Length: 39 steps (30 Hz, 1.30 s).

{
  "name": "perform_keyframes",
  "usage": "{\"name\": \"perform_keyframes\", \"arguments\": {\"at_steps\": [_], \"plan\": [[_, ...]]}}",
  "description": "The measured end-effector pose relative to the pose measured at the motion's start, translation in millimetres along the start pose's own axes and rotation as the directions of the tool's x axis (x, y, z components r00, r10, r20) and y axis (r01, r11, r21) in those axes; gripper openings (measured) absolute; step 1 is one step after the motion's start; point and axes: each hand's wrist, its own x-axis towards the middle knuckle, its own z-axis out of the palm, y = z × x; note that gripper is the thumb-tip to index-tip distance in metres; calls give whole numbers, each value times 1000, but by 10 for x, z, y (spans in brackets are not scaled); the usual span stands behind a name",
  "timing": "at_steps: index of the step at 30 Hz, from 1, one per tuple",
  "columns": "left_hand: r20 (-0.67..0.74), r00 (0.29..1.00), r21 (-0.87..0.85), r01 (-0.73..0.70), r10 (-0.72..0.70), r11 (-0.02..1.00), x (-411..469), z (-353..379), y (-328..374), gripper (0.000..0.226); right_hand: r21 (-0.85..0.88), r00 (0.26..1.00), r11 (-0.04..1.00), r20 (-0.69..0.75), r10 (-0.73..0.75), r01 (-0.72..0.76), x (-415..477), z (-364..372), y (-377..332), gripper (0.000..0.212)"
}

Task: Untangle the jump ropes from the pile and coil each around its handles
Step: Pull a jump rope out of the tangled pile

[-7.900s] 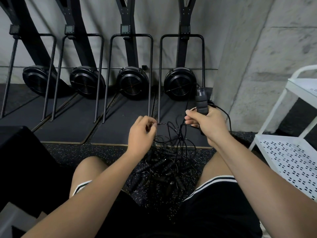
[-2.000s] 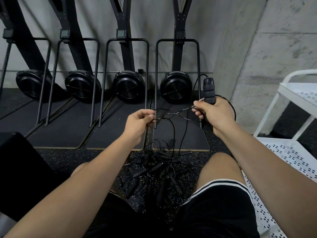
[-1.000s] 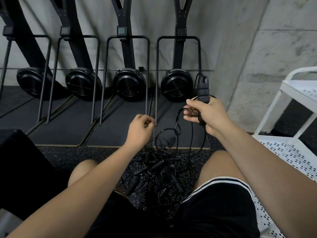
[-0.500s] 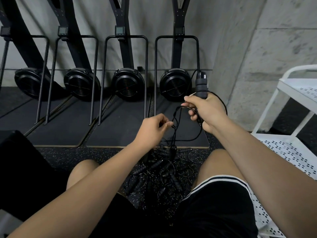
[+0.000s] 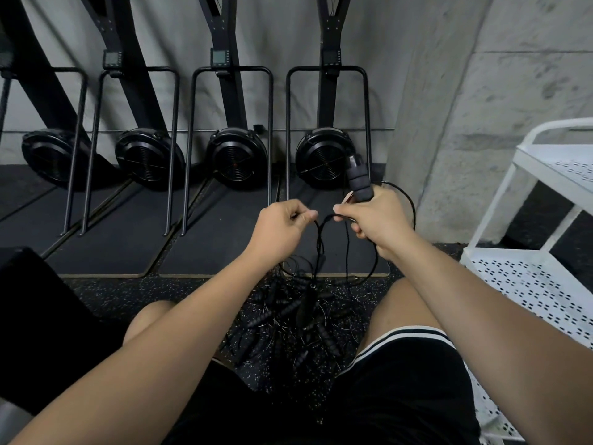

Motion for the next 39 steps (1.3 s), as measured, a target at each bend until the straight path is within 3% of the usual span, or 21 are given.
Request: {"name": "perform_keyframes", "arguments": {"at_steps": [3, 7, 11, 14, 22, 23, 25, 27, 29, 31, 33, 35, 39], "plan": [[-28, 999, -170, 35, -40, 985, 8, -58, 84, 31, -55, 1000, 999, -24, -1, 0, -13, 41, 151, 19], [51, 997, -512, 75, -56, 856, 24, -145, 180, 22, -49, 999, 998, -17, 32, -33, -87, 103, 258, 14], [93, 995, -576, 75, -26, 814, 38, -208, 153, 18, -26, 998, 997, -7, 68, -68, -116, 143, 318, 11], [119, 993, -627, 64, 14, 776, 60, -286, 125, 17, 25, 992, 997, -104, 76, -74, -57, 140, 385, 11], [92, 995, -834, 60, 31, 549, 143, -694, -205, 20, 279, 938, 957, -307, 162, -74, 145, -119, 435, 14], [84, 996, -820, 65, 7, 568, 156, -734, -260, 20, 303, 936, 951, -312, 166, -68, 164, -151, 413, 13], [76, 996, -693, 89, -50, 715, 155, -774, -382, 20, 361, 940, 931, -298, 166, -50, 175, -188, 343, 15], [102, 991, -492, 126, -86, 861, 124, -777, -474, 19, 388, 951, 922, -279, 133, -15, 159, -189, 260, 18], [169, 979, -224, 150, -113, 963, 76, -777, -485, 35, 382, 959, 924, -268, 89, 21, 127, -170, 178, 18], [255, 956, 146, 108, -143, 983, 17, -764, -426, 59, 380, 966, 924, -250, 60, 41, 104, -150, 103, 19], [372, 907, 343, 63, -197, 937, -24, -694, -366, 68, 366, 973, 929, -226, 36, 51, 80, -121, 46, 20], [471, 846, 332, 92, -249, 939, -54, -580, -348, 61, 339, 981, 939, -193, 16, 51, 50, -78, 22, 23], [583, 774, 103, 231, -247, 967, -70, -327, -339, 30, 280, 990, 959, -141, 7, 33, 11, 5, 41, 22]]}}
